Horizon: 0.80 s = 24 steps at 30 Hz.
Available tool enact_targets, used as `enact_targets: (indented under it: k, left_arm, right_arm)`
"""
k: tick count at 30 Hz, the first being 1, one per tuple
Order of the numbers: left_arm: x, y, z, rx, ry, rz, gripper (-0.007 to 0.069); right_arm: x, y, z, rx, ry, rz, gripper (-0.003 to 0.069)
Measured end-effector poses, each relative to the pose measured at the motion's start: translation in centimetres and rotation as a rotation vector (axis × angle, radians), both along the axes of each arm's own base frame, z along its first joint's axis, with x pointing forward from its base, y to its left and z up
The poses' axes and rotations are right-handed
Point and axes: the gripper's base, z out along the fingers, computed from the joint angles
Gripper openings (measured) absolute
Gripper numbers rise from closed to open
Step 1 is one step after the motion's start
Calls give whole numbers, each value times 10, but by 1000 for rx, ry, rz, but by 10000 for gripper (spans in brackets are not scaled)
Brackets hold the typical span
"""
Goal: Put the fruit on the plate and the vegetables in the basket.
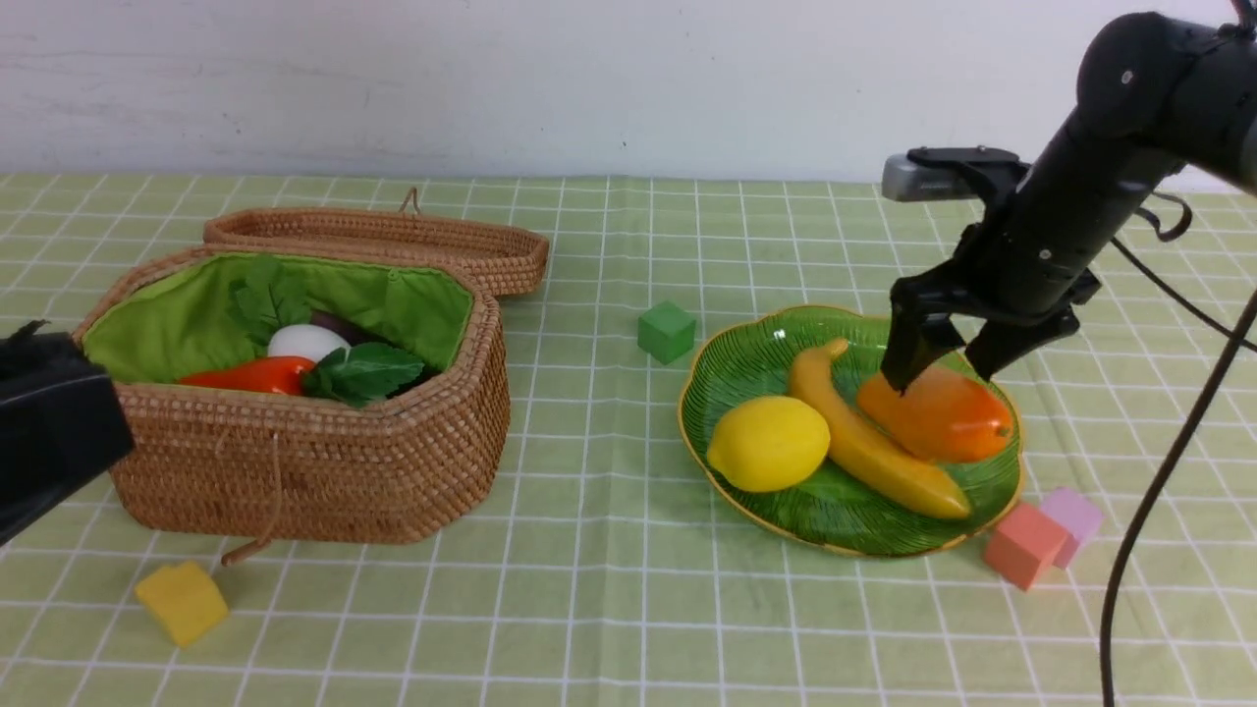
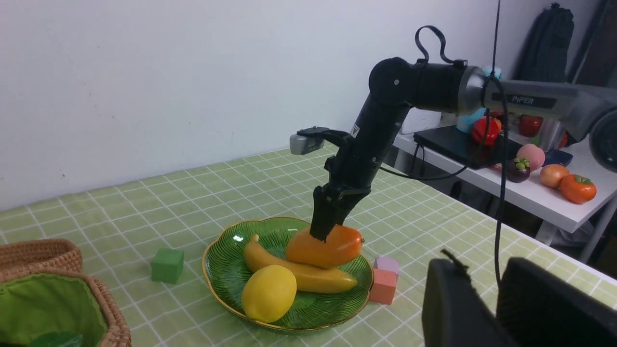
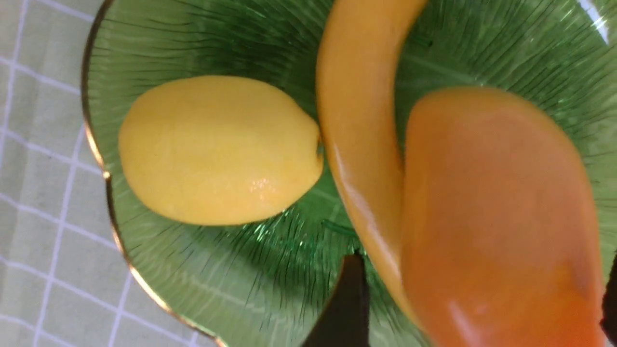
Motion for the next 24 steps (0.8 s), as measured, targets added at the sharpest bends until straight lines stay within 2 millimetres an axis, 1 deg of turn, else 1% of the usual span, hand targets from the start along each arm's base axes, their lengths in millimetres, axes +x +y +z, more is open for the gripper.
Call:
enact_targets:
  k: [1, 3, 5, 6, 8, 9, 10, 11, 12, 13, 14, 15, 16, 17, 18, 19, 20, 21, 23, 24]
  left_arm:
    - [0, 0, -1, 11, -1, 3, 150]
    - [1, 1, -1, 26, -7, 10, 142]
    - [1, 2, -3, 51, -11, 20, 115]
    - [0, 4, -4, 67, -14, 27, 91]
    - [-5, 10, -8, 85, -21, 38, 36]
    - [-6, 11, -8, 83, -26, 39, 36]
    - [-10, 15, -13, 85, -37, 47, -1]
    - [-14, 20, -17, 75, -47, 53, -13]
    - [-19, 25, -22, 47, -56, 58, -13]
    - [-23, 29, -30, 23, -54, 60, -13]
    - [-28, 33, -40, -6, -43, 60, -13]
    - [-27, 33, -42, -2, -39, 60, -13]
    - [-31, 36, -53, -39, -28, 59, -13]
    - [-32, 37, -66, -60, -10, 58, -13]
    - [-33, 38, -74, -82, -7, 56, -13]
    - [-33, 38, -76, -87, -7, 56, -13]
    - [-33, 38, -86, -111, -13, 53, -13]
    - [-33, 38, -91, -125, -22, 50, -13]
    - [-30, 35, -101, -138, -29, 46, -13]
    - [-29, 34, -103, -139, -30, 45, -13]
  right_arm:
    - [-6, -1, 15, 9, -20, -17, 599]
    - [-15, -2, 31, 15, -47, -40, 552]
    - [-30, -4, 57, 30, -89, -69, 469]
    - [-42, -6, 72, 40, -117, -81, 412]
    - [-67, -10, 91, 47, -143, -103, 299]
    - [-70, -10, 92, 48, -145, -105, 299]
    - [-91, -13, 106, 54, -169, -113, 230]
    - [-108, -15, 112, 53, -179, -120, 185]
    - [-126, -18, 113, 50, -174, -126, 138]
    - [-144, -21, 115, 46, -177, -133, 105]
    - [-167, -25, 116, 42, -176, -148, 78]
    - [-171, -25, 119, 44, -189, -147, 74]
    - [-195, -29, 114, 41, -173, -168, 49]
    - [-222, -34, 113, 42, -186, -190, 37]
    - [-242, -37, 109, 43, -188, -210, 32]
    - [-243, -37, 106, 40, -175, -215, 31]
    - [-274, -42, 103, 46, -203, -247, 29]
    - [-292, -46, 98, 47, -219, -265, 29]
    - [-321, -51, 88, 56, -266, -291, 29]
    - [-327, -52, 83, 56, -269, -295, 29]
